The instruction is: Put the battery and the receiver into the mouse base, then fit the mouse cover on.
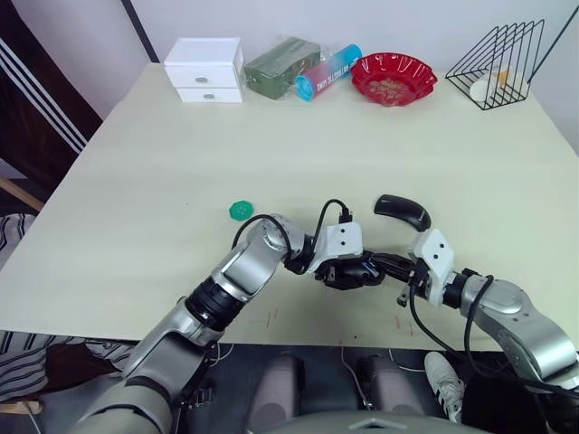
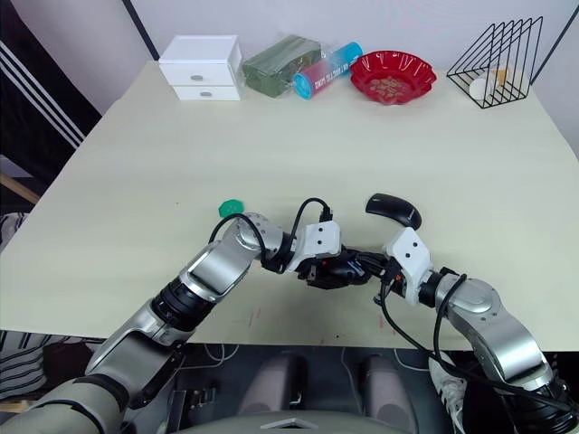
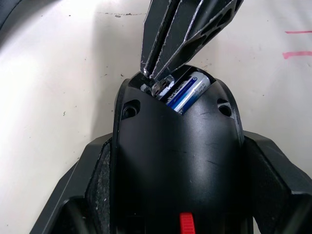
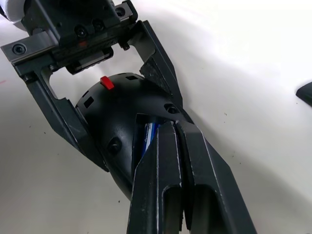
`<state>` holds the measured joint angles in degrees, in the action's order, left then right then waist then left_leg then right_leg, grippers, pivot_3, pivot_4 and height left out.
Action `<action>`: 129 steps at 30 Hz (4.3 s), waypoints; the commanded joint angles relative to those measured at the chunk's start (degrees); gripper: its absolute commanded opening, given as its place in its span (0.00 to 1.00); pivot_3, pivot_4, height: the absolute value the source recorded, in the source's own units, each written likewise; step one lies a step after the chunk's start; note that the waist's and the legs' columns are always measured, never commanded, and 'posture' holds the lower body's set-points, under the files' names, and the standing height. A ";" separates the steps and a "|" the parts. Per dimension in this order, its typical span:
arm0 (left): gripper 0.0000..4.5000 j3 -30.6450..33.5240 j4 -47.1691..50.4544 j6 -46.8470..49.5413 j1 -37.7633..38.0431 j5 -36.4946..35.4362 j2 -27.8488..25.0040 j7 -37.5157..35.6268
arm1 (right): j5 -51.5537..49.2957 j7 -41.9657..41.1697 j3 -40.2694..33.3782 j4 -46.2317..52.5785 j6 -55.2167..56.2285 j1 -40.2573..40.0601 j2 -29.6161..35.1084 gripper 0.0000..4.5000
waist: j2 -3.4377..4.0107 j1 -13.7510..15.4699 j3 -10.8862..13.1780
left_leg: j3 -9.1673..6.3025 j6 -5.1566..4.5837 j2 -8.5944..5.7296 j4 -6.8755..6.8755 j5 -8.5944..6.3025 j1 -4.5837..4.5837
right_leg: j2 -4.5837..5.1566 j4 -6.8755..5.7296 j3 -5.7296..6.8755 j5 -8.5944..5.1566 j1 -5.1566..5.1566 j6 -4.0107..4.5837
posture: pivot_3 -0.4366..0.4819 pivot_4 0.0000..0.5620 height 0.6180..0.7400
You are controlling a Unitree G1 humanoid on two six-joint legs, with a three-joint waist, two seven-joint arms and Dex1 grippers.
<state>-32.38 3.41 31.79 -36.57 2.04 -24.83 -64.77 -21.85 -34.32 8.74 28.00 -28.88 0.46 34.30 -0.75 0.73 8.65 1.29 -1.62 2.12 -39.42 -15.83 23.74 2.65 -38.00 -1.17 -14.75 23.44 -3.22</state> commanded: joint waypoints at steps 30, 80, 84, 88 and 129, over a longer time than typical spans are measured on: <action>0.66 -1.12 -0.53 0.23 0.61 -0.12 -0.39 -0.65 | -0.83 0.48 0.18 -1.78 -13.51 0.26 -1.57 0.01 | -0.05 -0.24 -0.31 | -0.02 0.00 0.01 -0.01 0.00 -0.14 | -0.02 -0.01 0.00 0.00 -0.13 0.01 | 0.48 0.27 1.00; 1.00 10.36 8.32 0.17 2.10 -11.67 -5.54 -4.13 | -13.43 -29.59 -24.66 -8.28 24.16 -13.98 3.79 0.99 | -0.12 -0.10 -0.22 | 1.87 -0.32 0.03 -0.01 -0.20 -0.84 | -0.01 0.00 -1.83 0.20 -0.03 -0.40 | 0.48 0.27 1.00; 1.00 14.47 8.48 -4.98 4.55 -14.87 -8.15 -6.02 | -13.82 -30.32 -24.58 -9.20 24.48 -13.02 3.78 0.99 | -0.14 -0.26 -0.21 | 2.24 -0.45 0.06 -0.01 -0.28 -0.95 | -0.01 0.01 -2.16 0.26 0.04 -0.50 | 0.48 0.27 1.00; 1.00 21.12 8.67 -9.91 8.58 -19.35 -10.75 -7.74 | -13.47 -30.63 -24.51 -11.79 24.75 -10.23 3.85 0.99 | -0.19 -0.17 -0.18 | 2.38 -0.47 0.08 -0.01 -0.29 -0.96 | -0.01 0.01 -2.28 0.28 0.11 -0.53 | 0.48 0.27 1.00; 1.00 45.43 20.38 -10.14 31.41 -39.51 -20.29 -2.75 | 11.29 -38.51 -3.98 -64.09 23.52 39.34 6.35 0.99 | -0.23 -1.64 -0.01 | 2.64 -0.54 0.17 0.09 -0.34 -0.90 | 0.00 0.04 -2.11 0.32 0.11 -0.55 | 0.48 0.27 1.00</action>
<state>11.93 21.91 22.05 -5.07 -36.24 -44.58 -67.68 -11.08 -72.39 5.10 -35.65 -6.58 38.18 40.51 -0.98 -0.91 8.64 3.93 -2.16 2.29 -39.34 -16.17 22.84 2.65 -37.97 -3.27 -14.43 23.55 -3.77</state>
